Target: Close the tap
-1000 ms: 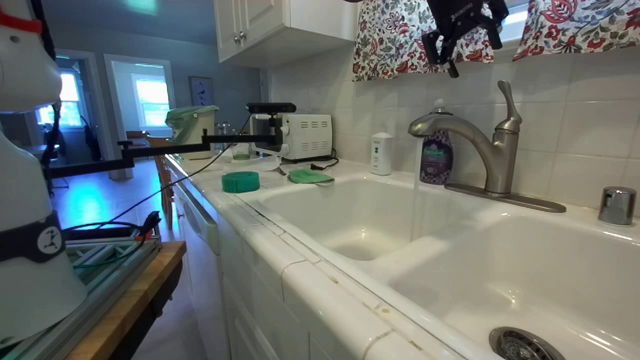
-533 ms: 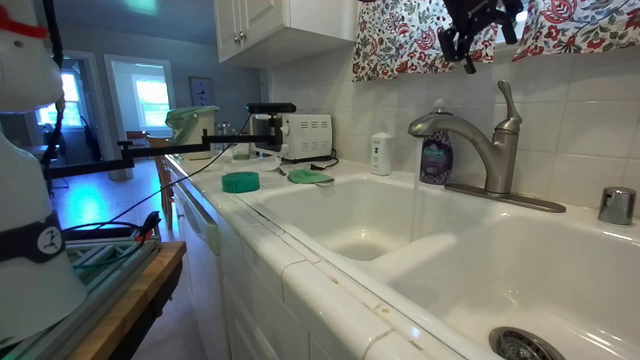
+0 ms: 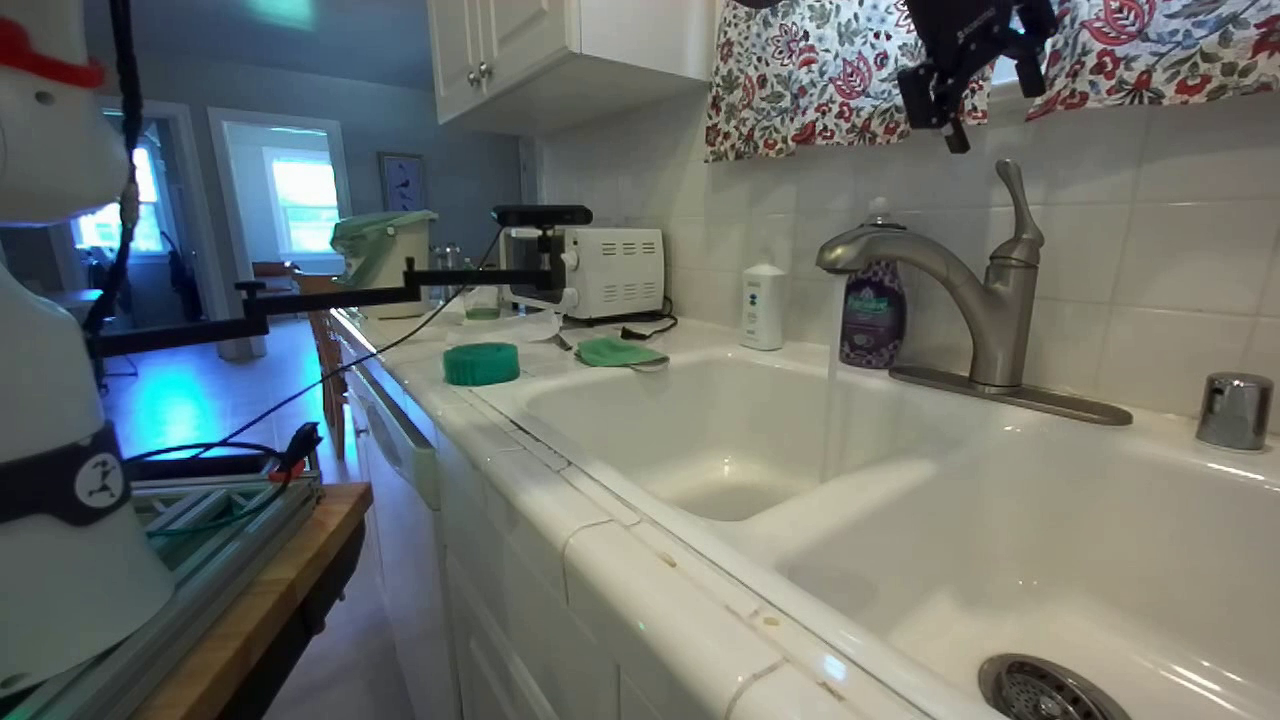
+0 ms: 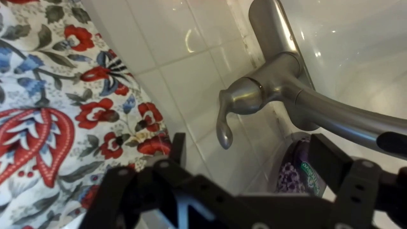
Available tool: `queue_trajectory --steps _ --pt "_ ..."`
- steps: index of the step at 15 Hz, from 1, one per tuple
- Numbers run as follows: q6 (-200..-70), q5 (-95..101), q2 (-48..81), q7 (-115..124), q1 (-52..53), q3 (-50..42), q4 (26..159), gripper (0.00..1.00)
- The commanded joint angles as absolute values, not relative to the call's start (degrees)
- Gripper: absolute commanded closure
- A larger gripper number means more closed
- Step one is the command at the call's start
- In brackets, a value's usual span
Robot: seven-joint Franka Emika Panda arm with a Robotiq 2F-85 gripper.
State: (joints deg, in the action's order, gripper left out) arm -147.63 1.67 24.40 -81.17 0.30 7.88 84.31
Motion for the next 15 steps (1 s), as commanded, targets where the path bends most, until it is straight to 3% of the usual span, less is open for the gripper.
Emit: queue_trajectory --steps 1,6,8,15 --pt "-145.99 1.96 28.08 -84.07 -0.32 9.25 79.09 0.13" --pt "-146.47 2.43 30.66 -84.19 -0.12 9.62 76.6 0.41" --pt "-146.72 2.49 31.39 -84.49 -0.12 9.74 75.98 0.34" --pt "-147.48 2.51 33.37 -85.85 0.15 10.26 74.17 0.47"
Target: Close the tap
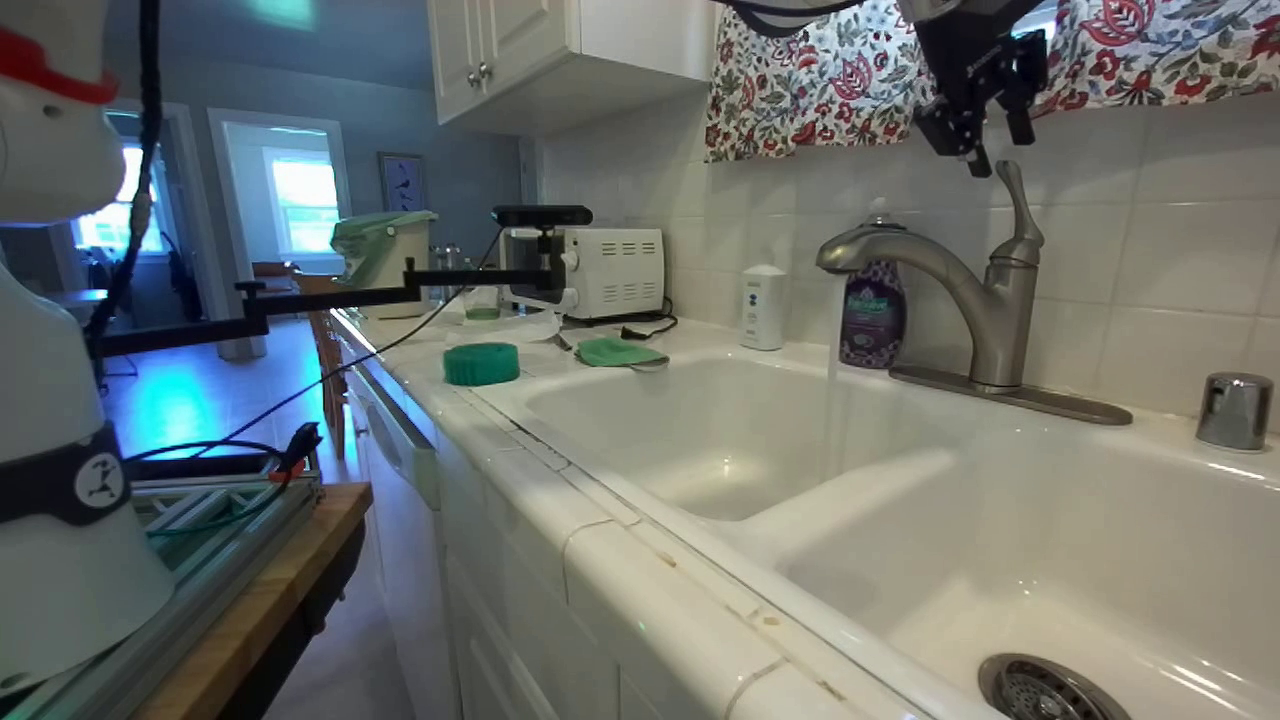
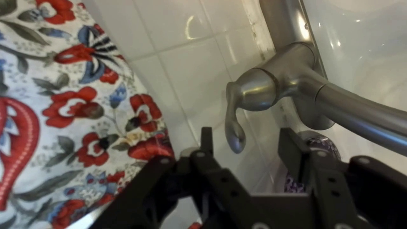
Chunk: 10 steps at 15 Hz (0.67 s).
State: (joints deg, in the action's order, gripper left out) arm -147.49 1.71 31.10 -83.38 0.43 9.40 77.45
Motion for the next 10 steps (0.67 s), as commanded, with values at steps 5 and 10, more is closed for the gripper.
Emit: queue_trajectory --steps 5,10 --pt "-147.71 2.48 34.05 -86.46 0.14 10.69 73.69 0.58" --pt "-147.84 2.5 34.3 -87.15 0.1 10.68 73.72 0.7"
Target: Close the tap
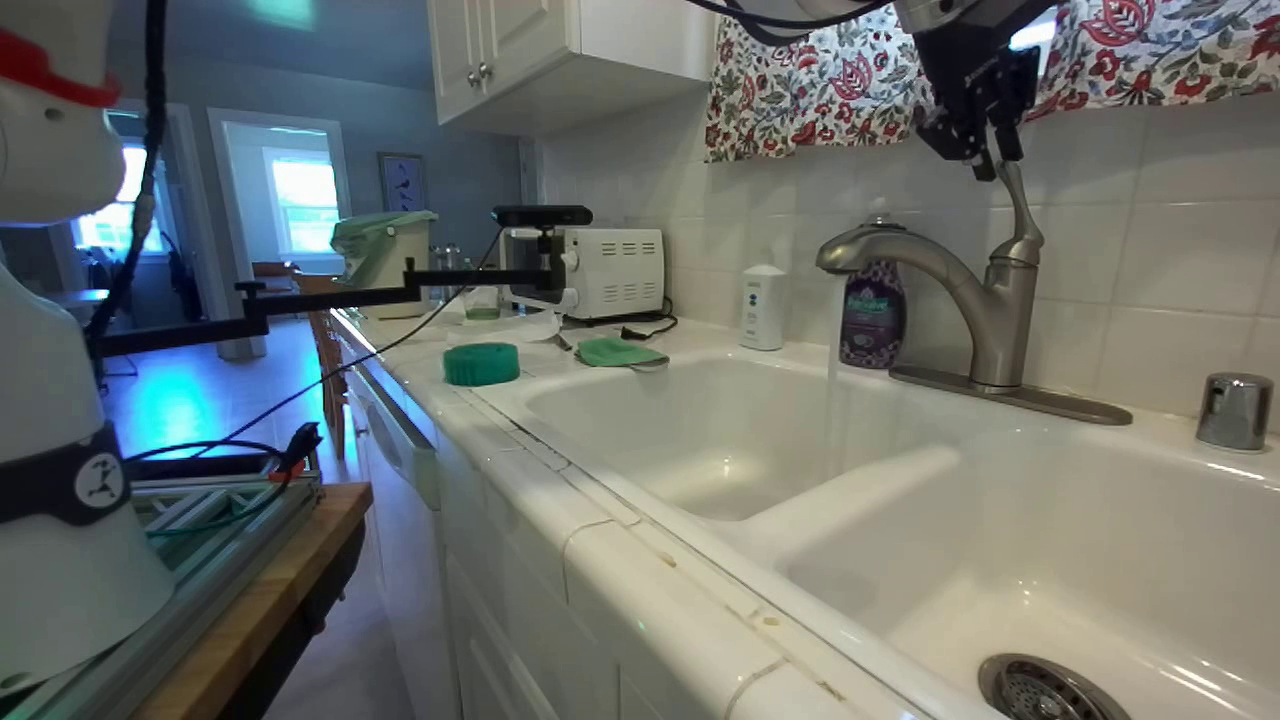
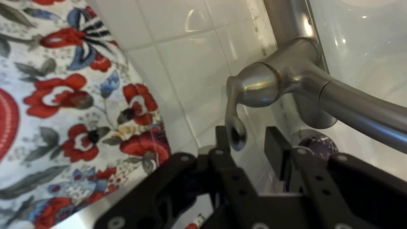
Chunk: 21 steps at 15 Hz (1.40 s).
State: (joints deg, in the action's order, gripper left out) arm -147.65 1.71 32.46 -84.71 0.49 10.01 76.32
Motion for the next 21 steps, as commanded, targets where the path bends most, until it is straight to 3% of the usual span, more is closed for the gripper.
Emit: queue_trajectory --steps 1,4,5,21 --pt "-147.9 2.48 34.36 -87.26 0.09 10.69 73.72 0.71" --pt "-148.01 2.49 34.63 -87.74 0.05 10.72 73.54 0.86" --pt "-148.25 2.48 34.73 -87.86 0.04 10.74 73.35 0.97" --pt "-148.61 0.22 31.26 -86.04 -0.14 12.2 80.59 0.96"
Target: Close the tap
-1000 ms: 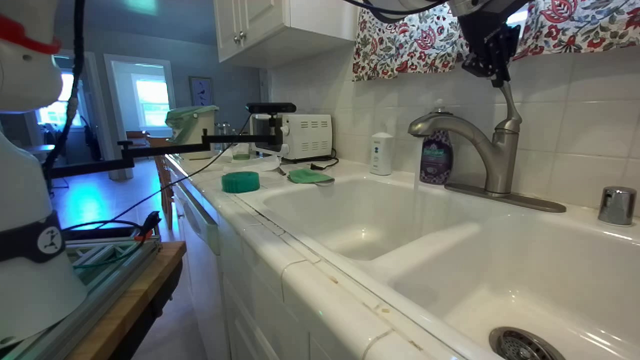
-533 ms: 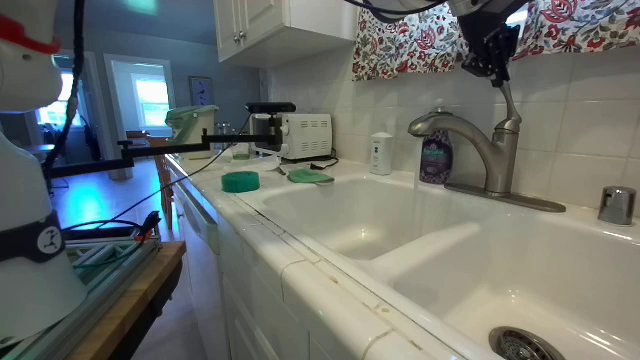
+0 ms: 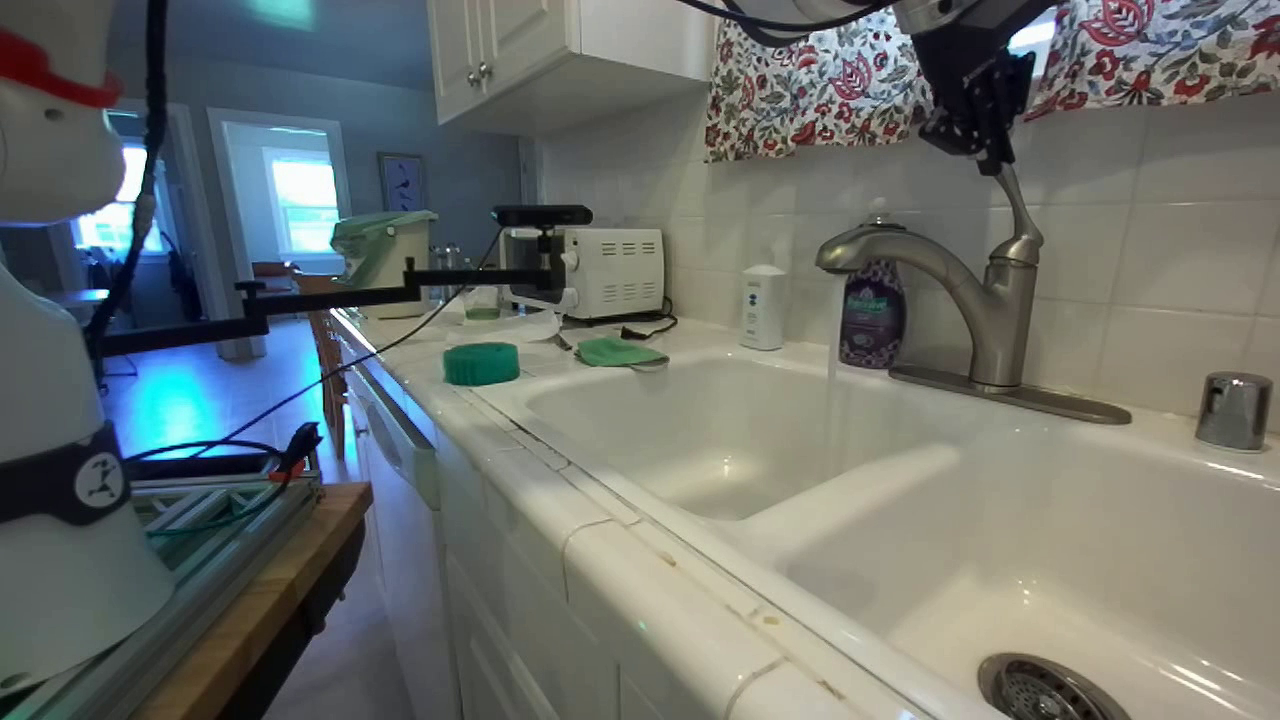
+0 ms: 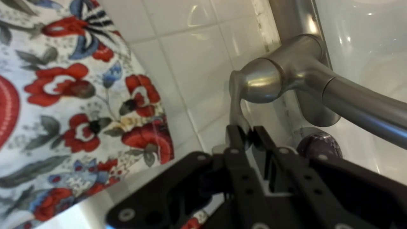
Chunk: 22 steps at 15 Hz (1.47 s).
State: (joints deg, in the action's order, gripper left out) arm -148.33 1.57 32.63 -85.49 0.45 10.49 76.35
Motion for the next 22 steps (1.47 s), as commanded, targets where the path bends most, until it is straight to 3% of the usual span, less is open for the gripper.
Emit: queue_trajectory --steps 1,16,17,19,22 --pt "-148.69 0.14 30.92 -85.84 -0.16 12.23 81.25 0.96" --pt "-151.06 -1.46 24.86 -84.82 -0.64 13.29 91.62 0.96" --pt "-150.45 -1.64 24.47 -85.06 -0.73 13.5 91.64 0.6" --pt "-149.07 -1.23 23.08 -85.03 -0.41 13.37 92.28 0.52" --pt "-146.32 -0.4 20.6 -84.86 0.39 12.94 93.53 0.29"
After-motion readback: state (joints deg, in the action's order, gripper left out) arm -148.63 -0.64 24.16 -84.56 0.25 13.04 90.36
